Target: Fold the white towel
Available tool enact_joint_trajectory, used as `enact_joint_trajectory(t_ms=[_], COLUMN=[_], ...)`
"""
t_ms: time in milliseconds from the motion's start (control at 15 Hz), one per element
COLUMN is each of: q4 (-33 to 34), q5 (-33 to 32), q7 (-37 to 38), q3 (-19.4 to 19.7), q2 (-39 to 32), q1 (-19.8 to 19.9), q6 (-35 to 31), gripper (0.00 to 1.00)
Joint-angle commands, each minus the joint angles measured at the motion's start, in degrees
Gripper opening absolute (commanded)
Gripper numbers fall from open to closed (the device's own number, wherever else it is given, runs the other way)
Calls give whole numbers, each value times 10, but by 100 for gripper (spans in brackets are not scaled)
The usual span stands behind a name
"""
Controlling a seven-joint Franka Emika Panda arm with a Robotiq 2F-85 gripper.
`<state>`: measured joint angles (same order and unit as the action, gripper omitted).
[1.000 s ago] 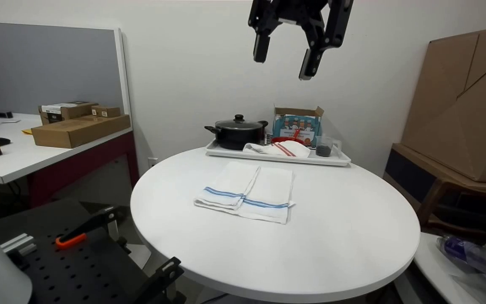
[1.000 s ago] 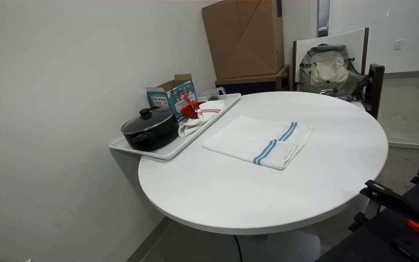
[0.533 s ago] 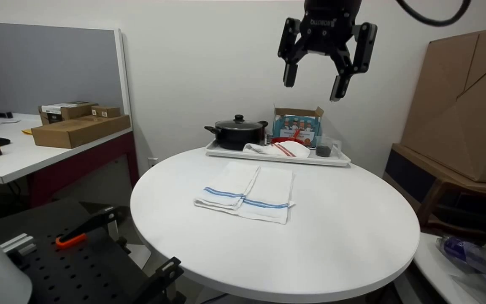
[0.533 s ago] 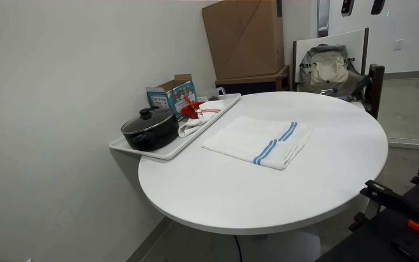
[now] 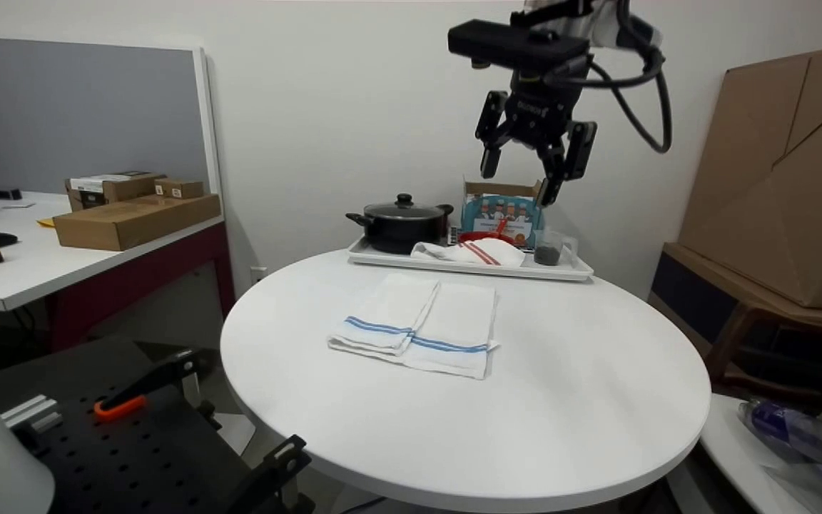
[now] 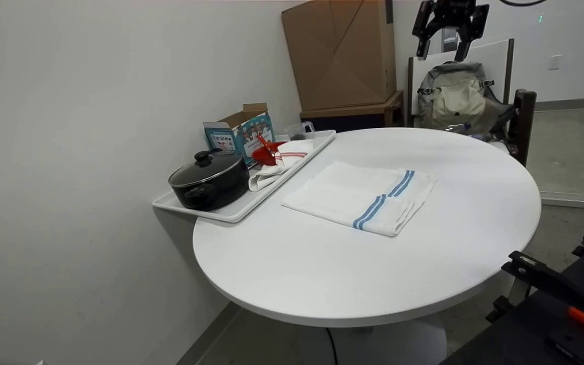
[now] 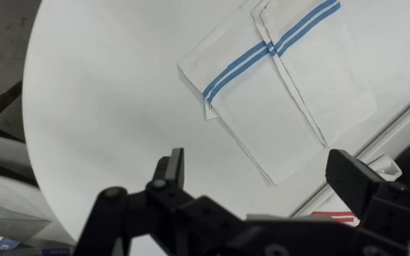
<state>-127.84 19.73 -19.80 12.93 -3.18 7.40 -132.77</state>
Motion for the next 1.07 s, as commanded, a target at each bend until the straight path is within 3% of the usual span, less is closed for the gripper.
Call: enact_joint_trajectory(t_ms=[0,667,1000], q4=[52,120,128], q5=[41,13,-10], q7=[-17,2,11], q3=[-24,-85,-93], q2=[-82,-235,-282], q1=[19,55,59], q6=[-8,-51,-65], gripper=[100,100,100])
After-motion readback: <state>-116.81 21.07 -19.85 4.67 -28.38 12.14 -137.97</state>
